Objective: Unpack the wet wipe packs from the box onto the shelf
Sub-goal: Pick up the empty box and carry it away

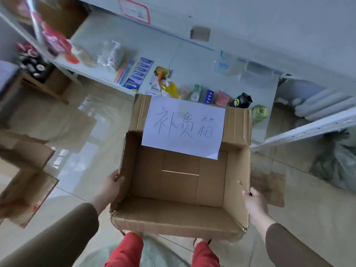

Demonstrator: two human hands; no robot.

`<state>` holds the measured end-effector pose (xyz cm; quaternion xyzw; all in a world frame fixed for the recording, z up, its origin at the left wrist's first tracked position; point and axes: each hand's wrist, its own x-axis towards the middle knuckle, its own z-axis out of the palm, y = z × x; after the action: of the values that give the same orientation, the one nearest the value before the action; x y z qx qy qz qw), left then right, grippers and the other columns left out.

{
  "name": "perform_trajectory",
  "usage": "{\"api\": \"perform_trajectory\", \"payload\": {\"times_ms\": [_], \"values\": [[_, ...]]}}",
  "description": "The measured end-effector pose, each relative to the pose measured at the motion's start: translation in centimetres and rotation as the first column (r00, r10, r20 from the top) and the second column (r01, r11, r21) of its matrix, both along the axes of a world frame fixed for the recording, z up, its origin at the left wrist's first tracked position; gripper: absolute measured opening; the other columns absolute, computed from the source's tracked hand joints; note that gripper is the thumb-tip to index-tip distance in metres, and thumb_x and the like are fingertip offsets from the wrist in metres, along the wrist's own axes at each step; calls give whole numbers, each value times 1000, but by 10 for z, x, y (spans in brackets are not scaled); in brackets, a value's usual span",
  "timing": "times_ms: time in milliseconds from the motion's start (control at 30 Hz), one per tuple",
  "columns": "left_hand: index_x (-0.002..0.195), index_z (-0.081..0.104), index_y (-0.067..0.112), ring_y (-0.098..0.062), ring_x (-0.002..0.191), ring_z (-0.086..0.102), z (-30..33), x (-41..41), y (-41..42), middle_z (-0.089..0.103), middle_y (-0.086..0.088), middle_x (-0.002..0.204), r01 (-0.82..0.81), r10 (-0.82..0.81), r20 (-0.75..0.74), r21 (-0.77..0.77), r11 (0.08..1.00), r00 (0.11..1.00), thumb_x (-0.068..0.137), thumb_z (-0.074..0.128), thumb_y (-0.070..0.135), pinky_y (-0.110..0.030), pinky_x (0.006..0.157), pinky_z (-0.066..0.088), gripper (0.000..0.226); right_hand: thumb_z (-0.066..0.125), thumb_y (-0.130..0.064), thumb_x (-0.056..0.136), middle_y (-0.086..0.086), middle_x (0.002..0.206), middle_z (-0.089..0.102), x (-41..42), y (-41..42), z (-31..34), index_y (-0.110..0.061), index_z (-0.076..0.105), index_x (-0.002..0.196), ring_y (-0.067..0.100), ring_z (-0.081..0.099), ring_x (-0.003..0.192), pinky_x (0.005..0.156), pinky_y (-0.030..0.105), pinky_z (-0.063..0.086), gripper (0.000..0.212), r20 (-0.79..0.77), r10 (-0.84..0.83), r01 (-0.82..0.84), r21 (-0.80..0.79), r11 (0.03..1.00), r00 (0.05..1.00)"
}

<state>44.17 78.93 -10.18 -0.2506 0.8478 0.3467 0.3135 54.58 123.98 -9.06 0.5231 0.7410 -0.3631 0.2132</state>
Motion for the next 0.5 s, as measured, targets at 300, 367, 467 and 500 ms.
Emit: {"api": "perform_trajectory", "payload": {"times_ms": [300, 367, 467, 500], "values": [[125, 62, 27, -26, 95, 63, 118, -32, -277, 69, -3, 104, -260, 251, -149, -44, 965, 956, 99, 52, 32, -34, 81, 47, 28, 54, -33, 100, 7, 151, 47, -179, -254, 90, -14, 43, 148, 33, 46, 135, 111, 44, 38, 53, -120, 333, -334, 8, 943, 935], [124, 62, 34, -26, 100, 65, 133, -32, -331, 71, -3, 108, -337, 326, -184, -30, 941, 927, 98, 52, 36, -36, 86, 49, 28, 55, -31, 100, 8, 148, 50, -220, -309, 101, -14, 48, 145, 32, 48, 133, 109, 43, 39, 49, -161, 409, -411, 23, 911, 898], [121, 61, 38, -21, 97, 67, 147, -35, -400, 71, 5, 107, -470, 468, -216, 45, 882, 857, 96, 51, 39, -40, 91, 53, 27, 55, -35, 98, 8, 113, 66, -280, -381, 114, -14, 63, 107, 24, 55, 99, 82, 35, 40, 24, -167, 546, -543, 68, 837, 821], [123, 62, 35, -21, 98, 67, 151, -37, -421, 71, 5, 108, -505, 505, -225, 61, 861, 833, 97, 50, 39, -40, 92, 53, 28, 55, -32, 98, 6, 94, 62, -301, -408, 122, -16, 57, 89, 23, 50, 88, 74, 33, 35, 18, -182, 584, -579, 81, 811, 791]]}}
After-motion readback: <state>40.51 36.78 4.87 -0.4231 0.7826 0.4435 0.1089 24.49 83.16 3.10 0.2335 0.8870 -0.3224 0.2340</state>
